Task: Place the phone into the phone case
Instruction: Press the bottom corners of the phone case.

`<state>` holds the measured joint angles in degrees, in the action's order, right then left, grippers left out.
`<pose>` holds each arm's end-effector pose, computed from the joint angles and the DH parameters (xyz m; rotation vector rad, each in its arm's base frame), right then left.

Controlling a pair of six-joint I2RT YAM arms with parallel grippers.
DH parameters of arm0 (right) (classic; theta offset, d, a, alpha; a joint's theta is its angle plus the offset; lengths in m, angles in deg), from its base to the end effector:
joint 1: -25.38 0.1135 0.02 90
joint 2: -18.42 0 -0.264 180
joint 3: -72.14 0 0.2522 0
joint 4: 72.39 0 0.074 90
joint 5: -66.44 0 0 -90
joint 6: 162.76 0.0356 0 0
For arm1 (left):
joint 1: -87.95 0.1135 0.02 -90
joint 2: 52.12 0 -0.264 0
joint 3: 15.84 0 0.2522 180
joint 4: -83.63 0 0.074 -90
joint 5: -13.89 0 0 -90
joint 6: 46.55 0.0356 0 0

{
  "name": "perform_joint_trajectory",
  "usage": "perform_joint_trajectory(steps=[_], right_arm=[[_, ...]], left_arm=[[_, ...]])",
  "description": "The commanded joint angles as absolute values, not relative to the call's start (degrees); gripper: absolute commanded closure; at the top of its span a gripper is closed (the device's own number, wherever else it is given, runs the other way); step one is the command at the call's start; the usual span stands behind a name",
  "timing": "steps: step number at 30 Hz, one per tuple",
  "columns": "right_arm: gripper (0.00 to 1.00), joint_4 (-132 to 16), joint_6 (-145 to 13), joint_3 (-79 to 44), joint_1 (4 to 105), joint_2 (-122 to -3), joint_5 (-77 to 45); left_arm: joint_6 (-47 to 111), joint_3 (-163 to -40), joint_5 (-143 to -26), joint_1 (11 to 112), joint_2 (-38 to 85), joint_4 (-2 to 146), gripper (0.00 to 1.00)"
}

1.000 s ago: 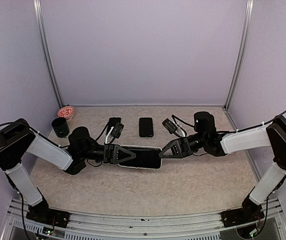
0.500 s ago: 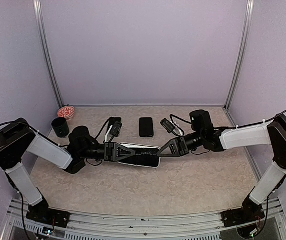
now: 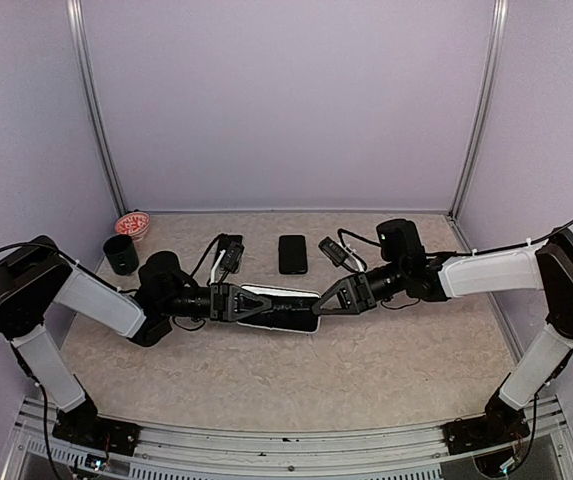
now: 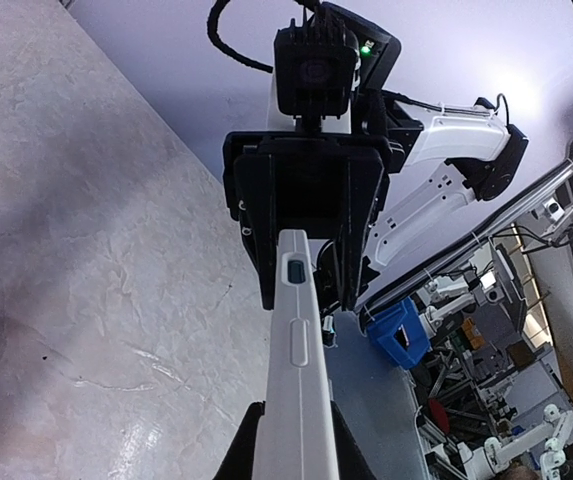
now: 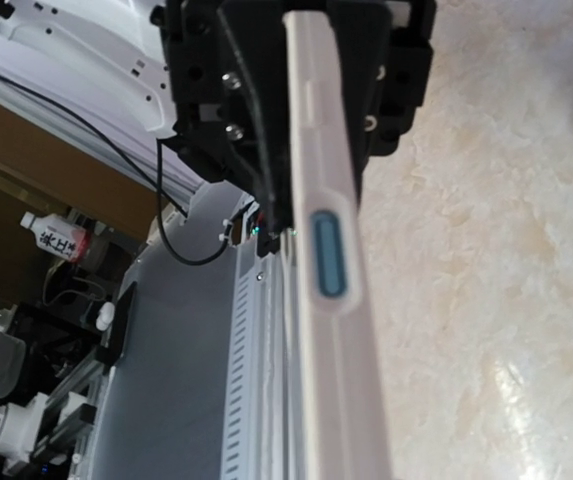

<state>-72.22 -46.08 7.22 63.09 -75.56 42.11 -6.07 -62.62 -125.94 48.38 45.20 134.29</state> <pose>0.2461 0.2313 0.2111 -1.0068 2.0424 1.8284 0.2223 -0.2190 0.1808 0.6580 1.8092 -1.8046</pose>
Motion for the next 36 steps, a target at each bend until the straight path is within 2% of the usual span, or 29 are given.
perform_joint_trajectory(steps=[1,10,23,36], right_arm=[[0.61,-73.6,-45.8,6.6,63.6,-74.0,43.8],[0.57,-77.2,-43.3,9.6,63.7,-73.1,43.8],[0.57,-81.5,-41.2,10.5,65.1,-75.4,43.7],[0.73,-79.0,-43.2,9.4,65.8,-75.9,41.2]], left_arm=[[-4.9,-63.1,-125.0,48.7,43.5,137.2,0.96],[-5.2,-62.2,-123.0,48.9,41.4,138.6,0.96],[-5.4,-62.0,-122.4,48.9,40.8,138.9,0.96],[-5.6,-62.0,-122.2,49.0,41.6,139.1,0.96]])
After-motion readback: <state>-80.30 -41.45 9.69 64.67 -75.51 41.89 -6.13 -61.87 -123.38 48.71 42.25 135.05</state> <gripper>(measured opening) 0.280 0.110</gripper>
